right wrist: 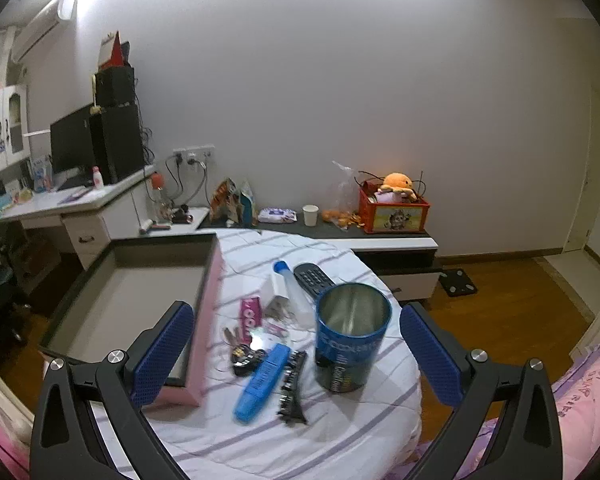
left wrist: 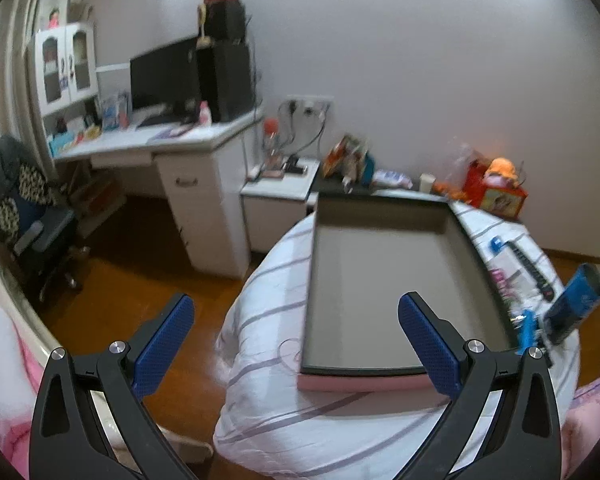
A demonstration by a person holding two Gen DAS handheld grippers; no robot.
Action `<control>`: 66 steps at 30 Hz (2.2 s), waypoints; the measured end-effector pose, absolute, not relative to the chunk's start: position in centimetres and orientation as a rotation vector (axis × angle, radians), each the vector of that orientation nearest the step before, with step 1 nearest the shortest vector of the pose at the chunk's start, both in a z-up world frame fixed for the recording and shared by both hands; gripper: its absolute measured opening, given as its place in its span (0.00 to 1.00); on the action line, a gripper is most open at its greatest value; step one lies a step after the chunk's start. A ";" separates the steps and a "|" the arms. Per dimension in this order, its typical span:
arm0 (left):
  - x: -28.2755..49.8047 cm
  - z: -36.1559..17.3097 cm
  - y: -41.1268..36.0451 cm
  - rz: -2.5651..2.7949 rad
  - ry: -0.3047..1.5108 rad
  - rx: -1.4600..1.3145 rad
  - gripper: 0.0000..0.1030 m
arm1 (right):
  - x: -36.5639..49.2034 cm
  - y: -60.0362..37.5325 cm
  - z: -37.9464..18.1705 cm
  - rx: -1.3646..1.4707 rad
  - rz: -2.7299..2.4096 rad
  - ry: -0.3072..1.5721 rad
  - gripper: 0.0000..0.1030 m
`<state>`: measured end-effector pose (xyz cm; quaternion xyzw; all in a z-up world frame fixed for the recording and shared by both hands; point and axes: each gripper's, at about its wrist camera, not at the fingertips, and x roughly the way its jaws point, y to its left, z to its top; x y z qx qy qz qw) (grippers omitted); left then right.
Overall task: Organize rigid objects
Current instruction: 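Move the right gripper to the blue metal can and grasp its rim, then carry the can into the tray and set it upright, opening the right gripper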
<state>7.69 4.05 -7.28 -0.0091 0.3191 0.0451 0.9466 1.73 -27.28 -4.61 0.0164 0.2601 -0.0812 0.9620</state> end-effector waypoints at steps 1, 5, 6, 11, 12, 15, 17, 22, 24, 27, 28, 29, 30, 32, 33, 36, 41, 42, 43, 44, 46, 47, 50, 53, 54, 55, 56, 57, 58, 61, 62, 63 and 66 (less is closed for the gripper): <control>8.5 -8.1 4.3 0.099 0.675 -0.021 1.00 | 1.9 -27.5 -5.0 0.028 -0.174 0.535 1.00; 11.0 -11.0 4.4 0.125 0.783 0.015 1.00 | 2.7 -28.7 -6.5 0.025 -0.208 0.572 1.00; 11.5 -11.8 4.3 0.122 0.808 0.027 1.00 | 2.8 -28.9 -6.7 0.027 -0.211 0.577 1.00; 13.0 -14.4 4.0 0.102 0.882 0.047 1.00 | 3.8 -30.1 -8.3 0.031 -0.229 0.613 1.00; 13.4 -14.8 4.0 0.099 0.892 0.045 1.00 | 4.1 -30.3 -8.7 0.030 -0.230 0.623 1.00; 14.0 -15.3 4.0 0.080 0.909 0.041 0.98 | 4.3 -30.7 -9.5 0.026 -0.239 0.640 1.00; 14.5 -15.7 3.7 0.062 0.924 0.056 0.89 | 4.4 -31.2 -10.0 0.029 -0.246 0.645 1.00; 15.5 -16.5 3.1 0.036 0.963 0.065 0.66 | 4.2 -32.5 -10.7 0.048 -0.255 0.647 1.00; 15.8 -16.8 2.9 -0.014 0.977 0.039 0.52 | 4.5 -32.9 -11.0 0.062 -0.253 0.653 1.00; 15.9 -16.8 2.4 -0.040 0.983 0.037 0.43 | 5.0 -33.2 -11.2 0.071 -0.244 0.651 1.00; 15.9 -16.9 2.4 -0.049 0.986 0.033 0.37 | 5.3 -33.1 -11.3 0.070 -0.237 0.647 1.00; 15.8 -16.8 2.3 -0.045 0.983 0.036 0.37 | 5.4 -33.1 -11.2 0.070 -0.231 0.643 1.00; 15.8 -16.8 2.3 -0.044 0.981 0.036 0.37 | 5.6 -33.1 -11.2 0.072 -0.223 0.637 1.00; 15.7 -16.8 2.5 -0.038 0.980 0.036 0.31 | 6.0 -33.0 -11.1 0.078 -0.209 0.618 1.00; 15.6 -16.7 2.6 -0.036 0.977 0.036 0.30 | 6.3 -32.9 -11.1 0.078 -0.204 0.618 1.00; 15.3 -16.6 2.9 -0.040 0.971 0.037 0.27 | 7.0 -33.1 -11.4 0.080 -0.200 0.612 1.00; 15.0 -16.4 3.2 -0.048 0.963 0.035 0.24 | 7.5 -33.2 -11.6 0.093 -0.171 0.609 1.00; 14.9 -16.4 3.3 -0.051 0.963 0.033 0.24 | 7.5 -33.3 -11.7 0.093 -0.171 0.609 1.00; 14.9 -16.4 3.3 -0.053 0.963 0.031 0.24 | 7.5 -33.4 -11.7 0.098 -0.173 0.604 0.98; 14.8 -16.4 3.4 -0.055 0.963 0.030 0.24 | 7.4 -33.5 -11.7 0.116 -0.171 0.603 0.93; 14.6 -16.4 3.4 -0.061 0.965 0.029 0.24 | 7.5 -33.9 -11.9 0.141 -0.151 0.625 0.66; 14.4 -16.4 3.4 -0.065 0.965 0.026 0.24 | 7.5 -34.0 -12.0 0.137 -0.164 0.631 0.66; 14.1 -16.4 3.4 -0.075 0.967 0.027 0.24 | 7.4 -34.0 -11.9 0.128 -0.152 0.635 0.66; 13.7 -16.3 3.3 -0.084 0.967 0.036 0.24 | 7.0 -33.8 -11.4 0.110 -0.163 0.617 0.66; 13.6 -16.3 3.4 -0.087 0.967 0.038 0.24 | 6.8 -33.6 -11.2 0.101 -0.167 0.606 0.66; 13.5 -16.3 3.3 -0.092 0.967 0.041 0.24 | 6.5 -33.2 -10.7 0.086 -0.167 0.590 0.66; 13.4 -16.3 3.3 -0.096 0.966 0.041 0.24 | 6.3 -32.9 -10.4 0.074 -0.169 0.579 0.66; 13.2 -16.4 3.4 -0.100 0.965 0.041 0.24 | 6.1 -32.6 -10.0 0.058 -0.175 0.565 0.66; 13.0 -16.4 3.5 -0.107 0.964 0.039 0.24 | 5.8 -31.9 -9.1 0.034 -0.177 0.543 0.66; 12.7 -16.3 3.8 -0.129 0.960 0.022 0.21 | 5.4 -30.2 -7.3 0.006 -0.141 0.492 0.66; 12.6 -16.2 3.8 -0.137 0.957 0.019 0.22 | 5.4 -28.9 -6.4 -0.011 -0.110 0.473 0.66; 12.5 -16.1 3.9 -0.141 0.954 0.019 0.22 | 5.6 -28.2 -5.9 -0.017 -0.090 0.461 0.66; 12.4 -16.1 3.8 -0.141 0.949 0.016 0.21 | 6.3 -24.5 -4.6 -0.044 0.022 0.436 0.66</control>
